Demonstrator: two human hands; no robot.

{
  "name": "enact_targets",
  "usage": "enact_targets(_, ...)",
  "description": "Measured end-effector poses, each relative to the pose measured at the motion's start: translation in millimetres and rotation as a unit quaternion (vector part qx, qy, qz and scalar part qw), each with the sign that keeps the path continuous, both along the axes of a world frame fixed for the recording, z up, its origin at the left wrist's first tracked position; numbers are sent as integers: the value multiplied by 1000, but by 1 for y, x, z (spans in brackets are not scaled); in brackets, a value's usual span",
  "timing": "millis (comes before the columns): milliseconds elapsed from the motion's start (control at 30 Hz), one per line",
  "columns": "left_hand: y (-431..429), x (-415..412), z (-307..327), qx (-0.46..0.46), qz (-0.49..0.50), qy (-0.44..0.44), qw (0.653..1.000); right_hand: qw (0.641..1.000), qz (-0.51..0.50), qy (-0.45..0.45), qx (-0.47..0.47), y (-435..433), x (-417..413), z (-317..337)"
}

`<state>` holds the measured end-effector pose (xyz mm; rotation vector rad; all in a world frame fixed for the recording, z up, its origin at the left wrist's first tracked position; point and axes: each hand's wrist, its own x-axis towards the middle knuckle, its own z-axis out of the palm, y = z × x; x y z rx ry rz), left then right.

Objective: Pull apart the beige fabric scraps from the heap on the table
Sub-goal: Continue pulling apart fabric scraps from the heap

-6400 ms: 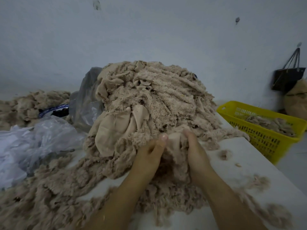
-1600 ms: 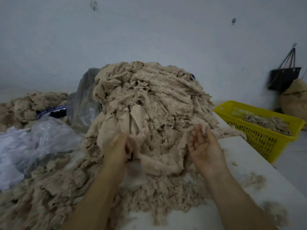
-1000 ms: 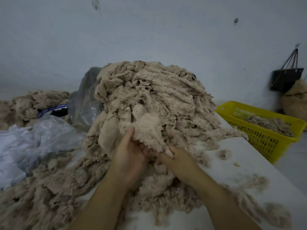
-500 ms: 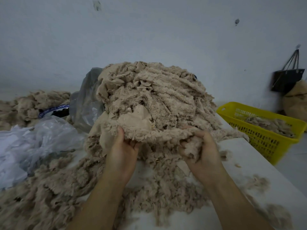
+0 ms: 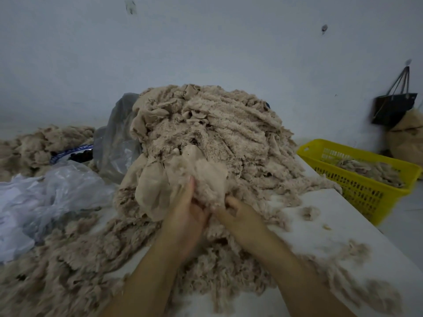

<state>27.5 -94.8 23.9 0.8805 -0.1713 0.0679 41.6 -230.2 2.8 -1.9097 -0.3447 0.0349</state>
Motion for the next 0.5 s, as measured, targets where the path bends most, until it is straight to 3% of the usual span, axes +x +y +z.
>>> enact_targets(100,10,4,0,10,43,-2,999,997,-49,-6,53,-8,5,-1)
enact_targets(167,24,5,0,13,86,12,996,978,-92,59,180,-23,11,5)
enact_targets(200,29,6,0,43,108,21,993,948,-105,87,287,-35,15,9)
enact_targets(233,32,7,-2,99,130,31,986,897,-105,90,421,-49,19,15)
enact_targets(267,31,9,-4,177,153,41,971,820,-86,67,561,-62,22,20)
enact_targets(300,29,10,-7,268,177,53,946,745,-74,45,661,-70,23,23)
enact_targets(333,27,10,-10,356,200,61,911,700,-82,55,708,-73,23,23)
enact_targets(367,25,11,-13,428,216,57,876,700,-105,86,701,-71,24,20)
enact_targets(433,25,14,-22,544,251,7,801,795,-141,141,573,-55,24,10)
enact_targets(500,29,17,-25,620,315,-33,718,878,-141,134,438,-42,25,2)
